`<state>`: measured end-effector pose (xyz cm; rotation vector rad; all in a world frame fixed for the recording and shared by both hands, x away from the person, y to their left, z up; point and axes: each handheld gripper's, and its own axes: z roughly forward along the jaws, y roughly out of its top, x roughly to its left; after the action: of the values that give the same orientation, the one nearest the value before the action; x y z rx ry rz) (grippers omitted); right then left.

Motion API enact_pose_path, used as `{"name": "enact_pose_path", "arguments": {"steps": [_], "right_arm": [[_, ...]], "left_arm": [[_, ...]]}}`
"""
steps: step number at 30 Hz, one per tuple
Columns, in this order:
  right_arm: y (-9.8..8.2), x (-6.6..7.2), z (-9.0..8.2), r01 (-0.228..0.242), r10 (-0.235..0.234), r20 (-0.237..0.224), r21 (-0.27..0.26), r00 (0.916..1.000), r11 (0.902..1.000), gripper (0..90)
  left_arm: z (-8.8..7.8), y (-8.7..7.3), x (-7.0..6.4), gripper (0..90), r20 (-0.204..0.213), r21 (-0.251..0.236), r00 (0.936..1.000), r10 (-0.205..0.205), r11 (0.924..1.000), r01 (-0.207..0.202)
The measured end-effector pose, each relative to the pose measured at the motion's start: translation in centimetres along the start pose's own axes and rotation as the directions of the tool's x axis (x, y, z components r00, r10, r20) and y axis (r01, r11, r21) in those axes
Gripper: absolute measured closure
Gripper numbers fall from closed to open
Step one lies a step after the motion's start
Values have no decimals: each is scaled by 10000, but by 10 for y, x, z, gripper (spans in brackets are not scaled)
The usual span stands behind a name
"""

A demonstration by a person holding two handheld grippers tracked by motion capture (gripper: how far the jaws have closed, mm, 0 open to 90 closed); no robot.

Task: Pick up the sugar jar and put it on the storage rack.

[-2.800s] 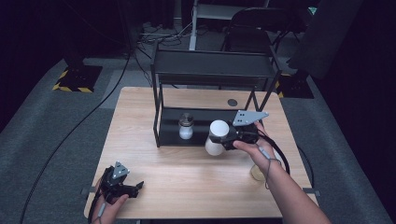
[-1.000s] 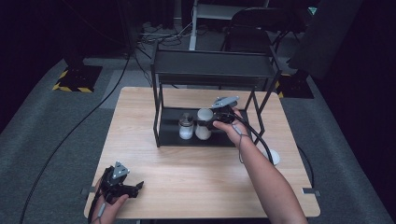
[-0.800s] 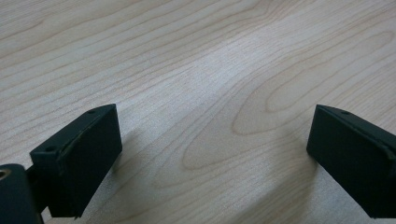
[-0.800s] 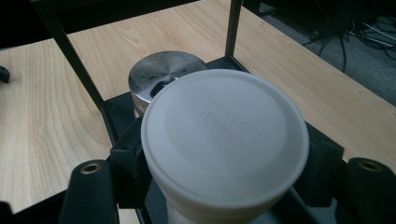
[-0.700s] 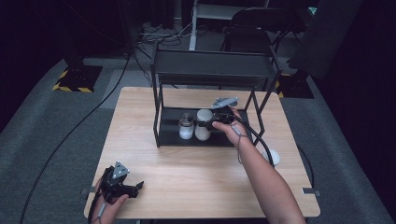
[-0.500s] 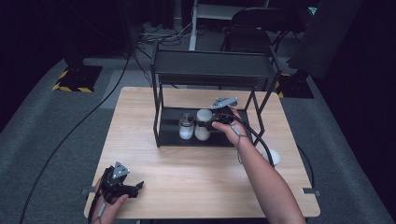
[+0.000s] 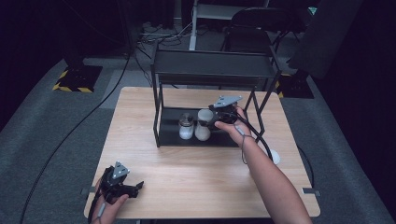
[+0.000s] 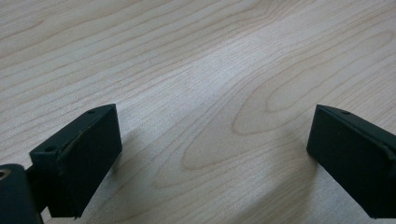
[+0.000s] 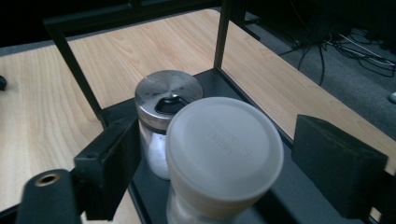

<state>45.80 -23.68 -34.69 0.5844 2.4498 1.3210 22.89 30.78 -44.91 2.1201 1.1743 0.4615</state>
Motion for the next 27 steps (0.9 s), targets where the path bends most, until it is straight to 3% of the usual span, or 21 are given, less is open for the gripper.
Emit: {"name": "enact_pose_path", "arguments": {"steps": [5,14,27], "right_arm": [[5,3,-16,-17,17,-105,-1,9999,10000,132],[11,14,-59,194,-197,-92,-287,9998,9994,132],[-5,27,-124,152,-144,123,-686,9998,9975,132]], "left_arm": [[0,0,0,31,1,-1,10000,-3,10000,3],[0,0,0,31,0,-12,10000,-15,10000,15],[0,0,0,30,-7,-14,10000,-27,10000,27]]}}
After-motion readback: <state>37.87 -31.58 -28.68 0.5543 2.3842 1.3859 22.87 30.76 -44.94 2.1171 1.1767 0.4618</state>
